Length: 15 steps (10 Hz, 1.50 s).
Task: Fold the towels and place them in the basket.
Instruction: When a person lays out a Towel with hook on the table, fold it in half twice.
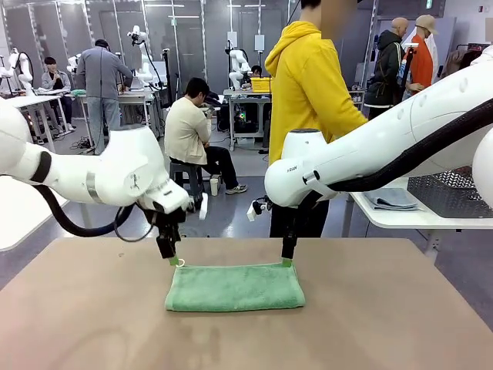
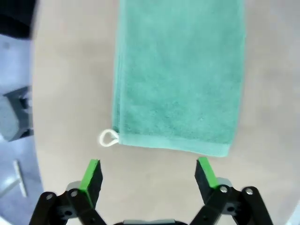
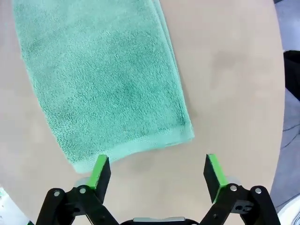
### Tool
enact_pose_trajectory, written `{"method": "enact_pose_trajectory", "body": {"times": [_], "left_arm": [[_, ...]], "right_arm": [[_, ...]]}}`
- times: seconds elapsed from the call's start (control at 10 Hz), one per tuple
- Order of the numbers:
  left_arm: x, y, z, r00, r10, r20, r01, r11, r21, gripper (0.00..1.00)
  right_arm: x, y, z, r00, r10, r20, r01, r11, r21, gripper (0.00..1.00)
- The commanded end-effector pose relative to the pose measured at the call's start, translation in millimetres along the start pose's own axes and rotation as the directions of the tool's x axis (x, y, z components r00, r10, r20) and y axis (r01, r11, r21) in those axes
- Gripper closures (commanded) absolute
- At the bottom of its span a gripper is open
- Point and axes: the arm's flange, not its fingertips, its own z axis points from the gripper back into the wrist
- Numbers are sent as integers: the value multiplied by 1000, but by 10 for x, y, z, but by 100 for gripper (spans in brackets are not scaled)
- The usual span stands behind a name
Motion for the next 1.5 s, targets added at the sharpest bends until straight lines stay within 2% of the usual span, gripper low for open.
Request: {"method": "enact_pose_trajectory", "body": {"times": [0.0,0.2,0.3,0.4,0.5,0.6,0.7,0.8,0.9,1.0,1.1,1.4], "left_arm": [[-213,-325,573,988,87,128,-93,995,35,0],[-403,-808,893,971,165,173,-181,980,80,0],[-471,-1046,1022,968,195,159,-212,972,100,0],[-550,-1276,1117,966,202,162,-219,971,94,0],[-700,-1492,1179,960,225,166,-240,968,77,0],[-898,-1696,1246,949,278,145,-290,955,67,0],[-1057,-1810,1267,926,350,140,-359,932,49,0],[-1177,-1868,1282,917,364,164,-377,924,56,0],[-1273,-1857,1271,909,379,176,-395,916,71,0],[-1335,-1829,1280,904,376,202,-399,913,88,0],[-1231,-1798,1263,917,358,175,-373,926,59,0],[-1231,-1798,1263,917,358,175,-373,926,59,0]], "right_arm": [[-178,217,201,977,-214,-15,213,975,-57,0],[-221,354,182,888,-458,45,460,882,-100,0],[-248,403,164,808,-583,80,589,803,-93,0],[-255,463,156,753,-652,92,657,753,-38,0],[-288,502,177,692,-712,117,719,694,-36,0],[-311,526,170,612,-779,138,788,615,-22,0],[-301,525,141,530,-836,141,846,532,-22,0],[-268,504,116,421,-890,173,906,421,-38,0],[-229,499,93,379,-911,161,925,380,-25,0],[-194,518,98,412,-900,142,907,420,29,0],[-312,439,155,455,-880,136,888,460,7,0],[-312,439,155,455,-880,136,888,460,7,0]]}}
